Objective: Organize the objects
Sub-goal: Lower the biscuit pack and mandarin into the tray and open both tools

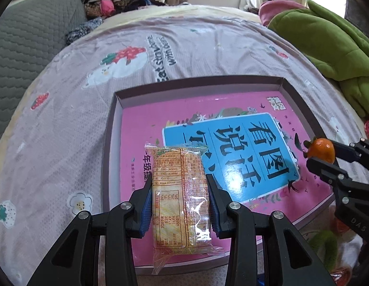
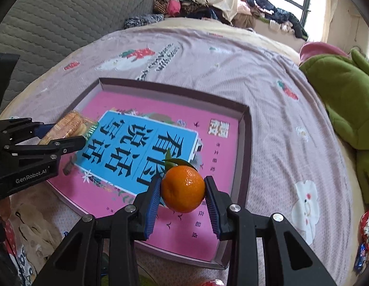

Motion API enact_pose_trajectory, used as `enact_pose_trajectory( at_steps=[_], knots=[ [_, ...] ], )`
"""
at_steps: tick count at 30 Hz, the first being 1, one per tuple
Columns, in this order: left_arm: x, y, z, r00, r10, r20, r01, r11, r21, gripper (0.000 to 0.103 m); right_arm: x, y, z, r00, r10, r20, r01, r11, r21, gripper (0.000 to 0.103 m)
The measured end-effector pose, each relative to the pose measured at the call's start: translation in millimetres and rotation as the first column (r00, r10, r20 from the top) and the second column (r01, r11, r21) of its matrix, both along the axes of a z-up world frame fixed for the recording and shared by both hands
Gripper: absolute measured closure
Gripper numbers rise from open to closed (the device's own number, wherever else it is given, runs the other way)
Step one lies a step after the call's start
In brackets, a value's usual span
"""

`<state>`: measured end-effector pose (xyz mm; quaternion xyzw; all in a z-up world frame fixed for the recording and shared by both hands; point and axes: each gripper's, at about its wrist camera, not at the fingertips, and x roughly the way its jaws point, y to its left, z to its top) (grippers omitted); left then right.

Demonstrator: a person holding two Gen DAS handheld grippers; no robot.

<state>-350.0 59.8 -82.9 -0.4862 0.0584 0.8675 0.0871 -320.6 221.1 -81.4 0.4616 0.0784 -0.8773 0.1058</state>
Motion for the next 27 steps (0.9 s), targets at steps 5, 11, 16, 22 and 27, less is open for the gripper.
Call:
enact_pose_trajectory(
  at_steps=[5, 11, 16, 22, 27],
  knots=[
    [0, 6, -9, 1.0, -0.006, 0.031, 0.007, 1.0, -0.016, 0.063, -3, 1, -7, 0.999, -0.011, 0.035, 0.011, 1.0, -0.004, 0.066],
    [-3, 9, -15, 0.999, 0.007, 0.052, -0.006, 1.0, -0.029, 0.062, -5, 4, -15, 0.997, -0.018, 0.071, 0.019, 1.0, -0.012, 0.065],
    [-3, 7, -19, 0.997, 0.023, 0.07, -0.02, 0.999, -0.045, 0.062, -6, 4, -16, 0.997, -0.024, 0.075, 0.024, 1.0, -0.007, 0.065],
    [-2, -1, -15, 0.995, 0.031, 0.092, -0.033, 0.999, 0.02, 0.057, -3, 2, -7, 0.999, -0.018, 0.048, 0.018, 1.0, -0.007, 0.063],
    [0, -3, -5, 0.996, 0.042, 0.072, -0.045, 0.998, 0.032, 0.049, -2, 3, 2, 1.0, -0.02, 0.023, 0.02, 1.0, -0.012, 0.058]
  ],
)
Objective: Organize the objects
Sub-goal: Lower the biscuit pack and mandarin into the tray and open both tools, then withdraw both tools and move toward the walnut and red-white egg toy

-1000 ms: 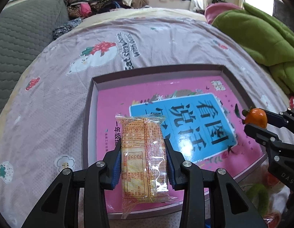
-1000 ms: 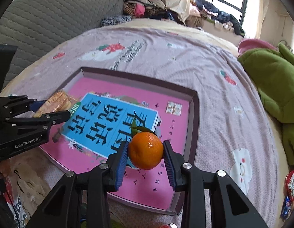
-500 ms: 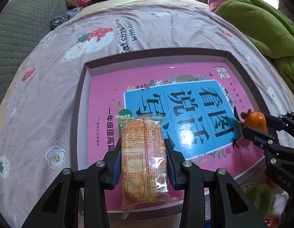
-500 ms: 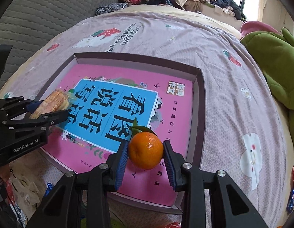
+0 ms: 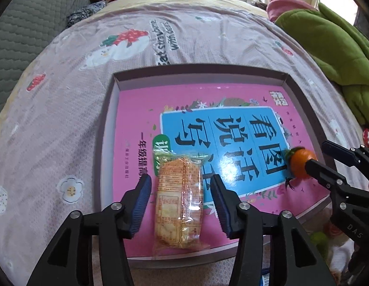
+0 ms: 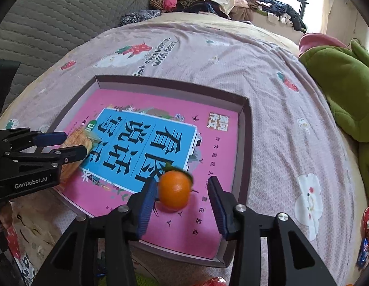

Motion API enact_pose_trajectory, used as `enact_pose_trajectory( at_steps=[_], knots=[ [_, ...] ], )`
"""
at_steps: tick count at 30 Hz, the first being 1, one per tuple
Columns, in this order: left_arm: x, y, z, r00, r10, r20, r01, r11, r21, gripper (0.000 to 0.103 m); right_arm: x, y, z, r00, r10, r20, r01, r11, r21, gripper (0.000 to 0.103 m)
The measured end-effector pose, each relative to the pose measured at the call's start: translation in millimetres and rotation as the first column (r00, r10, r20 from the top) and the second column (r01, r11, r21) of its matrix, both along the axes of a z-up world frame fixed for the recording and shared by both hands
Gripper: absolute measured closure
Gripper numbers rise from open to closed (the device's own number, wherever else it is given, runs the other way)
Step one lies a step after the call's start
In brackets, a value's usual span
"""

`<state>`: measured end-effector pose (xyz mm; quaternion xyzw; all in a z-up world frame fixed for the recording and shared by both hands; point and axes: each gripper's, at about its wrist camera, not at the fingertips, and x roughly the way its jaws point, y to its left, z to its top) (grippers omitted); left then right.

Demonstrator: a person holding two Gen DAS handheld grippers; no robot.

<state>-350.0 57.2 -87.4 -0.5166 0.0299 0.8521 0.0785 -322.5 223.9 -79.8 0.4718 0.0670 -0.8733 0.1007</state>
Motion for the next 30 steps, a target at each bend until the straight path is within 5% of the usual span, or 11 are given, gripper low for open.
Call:
enact_pose_trajectory(
  at_steps=[11, 30],
  knots=[
    [29, -8, 47, 0.996, 0.039, -0.082, -0.039, 0.999, 0.006, 0.047, 24, 0, 49, 0.995, 0.013, -0.096, -0.02, 0.997, -0.073, 0.056],
    [128, -18, 120, 0.974, 0.066, -0.218, -0.048, 0.995, 0.086, 0.039, 127, -16, 133, 0.967, 0.044, -0.25, -0.069, 0.993, -0.093, 0.052]
  ],
)
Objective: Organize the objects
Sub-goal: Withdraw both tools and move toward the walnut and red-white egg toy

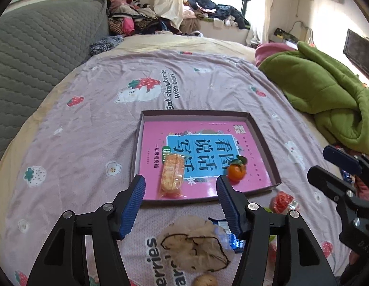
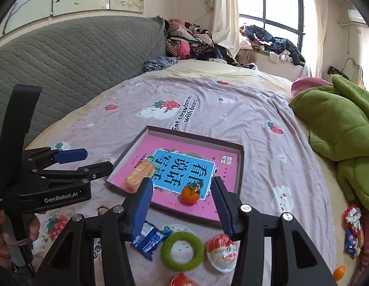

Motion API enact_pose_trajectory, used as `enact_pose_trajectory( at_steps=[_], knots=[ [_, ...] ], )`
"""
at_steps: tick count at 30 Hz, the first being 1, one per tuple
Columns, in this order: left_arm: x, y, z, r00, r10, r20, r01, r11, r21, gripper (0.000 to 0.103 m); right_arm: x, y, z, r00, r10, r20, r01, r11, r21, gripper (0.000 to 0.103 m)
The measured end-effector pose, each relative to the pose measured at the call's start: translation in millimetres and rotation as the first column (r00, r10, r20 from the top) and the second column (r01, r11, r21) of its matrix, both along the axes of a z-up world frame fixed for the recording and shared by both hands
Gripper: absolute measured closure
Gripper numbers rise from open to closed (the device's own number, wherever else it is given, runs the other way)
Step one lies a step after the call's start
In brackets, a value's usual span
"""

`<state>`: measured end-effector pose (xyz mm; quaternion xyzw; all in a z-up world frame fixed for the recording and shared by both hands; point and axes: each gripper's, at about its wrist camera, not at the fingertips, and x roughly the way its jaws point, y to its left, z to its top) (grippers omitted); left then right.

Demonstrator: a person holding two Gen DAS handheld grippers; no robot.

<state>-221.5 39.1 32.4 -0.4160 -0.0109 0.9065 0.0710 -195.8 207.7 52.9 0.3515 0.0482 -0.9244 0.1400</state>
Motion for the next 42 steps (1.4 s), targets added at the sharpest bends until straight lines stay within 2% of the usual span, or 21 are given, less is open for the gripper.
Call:
enact_pose_trajectory(
  at_steps=[6, 14, 23, 33, 42],
  knots=[
    [22, 3, 10, 1.0, 0.013, -0.025, -0.014, 1.0, -0.012, 0.039, 27, 1, 6, 1.0, -0.001, -0.028, 0.001, 1.0, -0.006, 0.051],
    [50, 6, 14, 1.0, 0.017, -0.017, -0.017, 1.0, -0.003, 0.039, 49, 2, 13, 0.998, 0.017, -0.056, -0.019, 0.999, -0.036, 0.051],
    [73, 15, 19, 0.999, 0.007, -0.033, -0.008, 1.0, -0.023, 0.039, 78, 8, 5, 0.997, 0.037, -0.066, -0.039, 0.998, -0.041, 0.051],
    [96, 18, 4, 1.0, 0.014, -0.015, -0.015, 1.0, -0.019, 0.039, 101, 28, -8, 0.998, 0.021, -0.063, -0.024, 0.998, -0.05, 0.05],
    [109, 21, -31, 0.999, 0.004, 0.036, -0.004, 1.0, -0.022, 0.039, 110, 35, -27, 0.999, 0.022, -0.033, -0.024, 0.999, -0.047, 0.05]
  ],
)
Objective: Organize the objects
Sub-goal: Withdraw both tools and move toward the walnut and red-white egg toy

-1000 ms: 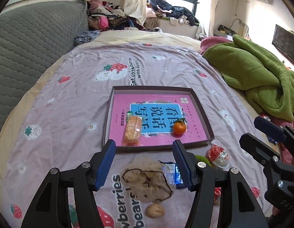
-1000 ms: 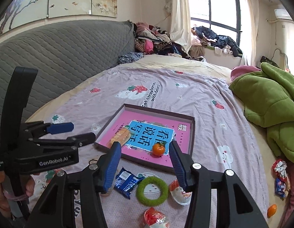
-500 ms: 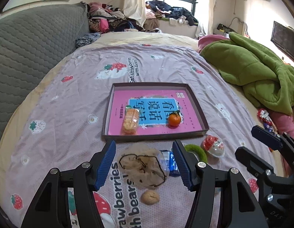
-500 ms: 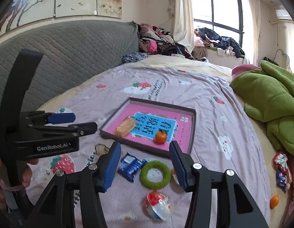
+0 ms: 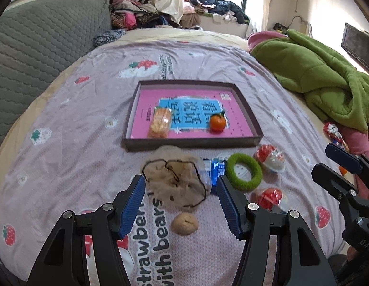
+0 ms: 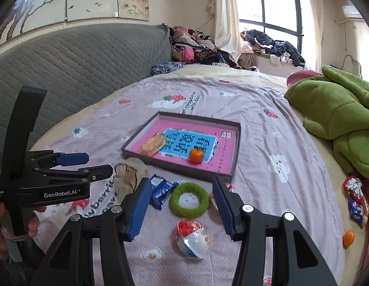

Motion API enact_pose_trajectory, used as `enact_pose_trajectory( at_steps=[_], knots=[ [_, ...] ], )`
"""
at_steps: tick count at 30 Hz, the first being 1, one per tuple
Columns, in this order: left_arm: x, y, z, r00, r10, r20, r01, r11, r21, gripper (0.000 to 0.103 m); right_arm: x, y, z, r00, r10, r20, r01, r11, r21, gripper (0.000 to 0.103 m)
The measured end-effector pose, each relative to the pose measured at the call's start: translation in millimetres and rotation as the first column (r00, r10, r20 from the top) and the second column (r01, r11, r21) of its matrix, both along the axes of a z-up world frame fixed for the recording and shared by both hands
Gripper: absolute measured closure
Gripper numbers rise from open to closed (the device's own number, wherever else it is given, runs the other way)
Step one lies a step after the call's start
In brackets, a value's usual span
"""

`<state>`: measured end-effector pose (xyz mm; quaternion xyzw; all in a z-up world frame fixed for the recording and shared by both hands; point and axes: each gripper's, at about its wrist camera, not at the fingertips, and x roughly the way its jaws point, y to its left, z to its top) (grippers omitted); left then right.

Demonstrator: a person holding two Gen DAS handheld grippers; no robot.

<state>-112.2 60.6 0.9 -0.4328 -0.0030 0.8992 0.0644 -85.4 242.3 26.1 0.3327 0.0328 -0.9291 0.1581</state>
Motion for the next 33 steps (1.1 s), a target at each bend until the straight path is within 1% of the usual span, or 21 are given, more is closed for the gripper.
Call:
enact_pose_trajectory(
  at_steps=[5, 11, 14, 21, 24, 28, 33],
  knots=[
    [7, 0, -19, 1.0, -0.004, 0.02, 0.004, 1.0, -0.004, 0.039, 1, 0, -12, 1.0, -0.001, 0.02, 0.001, 1.0, 0.0, 0.05],
    [13, -1, -39, 0.999, -0.007, 0.041, 0.007, 1.0, 0.016, 0.039, 3, 3, -23, 0.999, -0.011, 0.043, 0.01, 1.0, 0.011, 0.05],
    [15, 0, -43, 0.999, -0.018, 0.051, 0.018, 1.0, 0.017, 0.039, 2, 3, -28, 0.999, -0.014, 0.05, 0.013, 1.0, 0.008, 0.05],
    [20, 2, -47, 0.998, -0.029, 0.054, 0.029, 0.999, 0.015, 0.039, 5, 1, -42, 0.997, -0.019, 0.076, 0.016, 0.999, 0.039, 0.05],
    [21, 4, -50, 0.998, -0.037, 0.057, 0.037, 0.999, 0.002, 0.039, 7, 0, -48, 0.996, -0.019, 0.086, 0.014, 0.998, 0.054, 0.05],
    [22, 5, -55, 0.997, -0.045, 0.062, 0.045, 0.999, 0.007, 0.039, 7, -2, -57, 0.994, -0.01, 0.111, 0.005, 0.999, 0.05, 0.05],
    [22, 6, -63, 0.996, -0.058, 0.069, 0.058, 0.998, 0.005, 0.039, 6, -4, -66, 0.991, -0.01, 0.13, 0.0, 0.998, 0.069, 0.05]
  ],
)
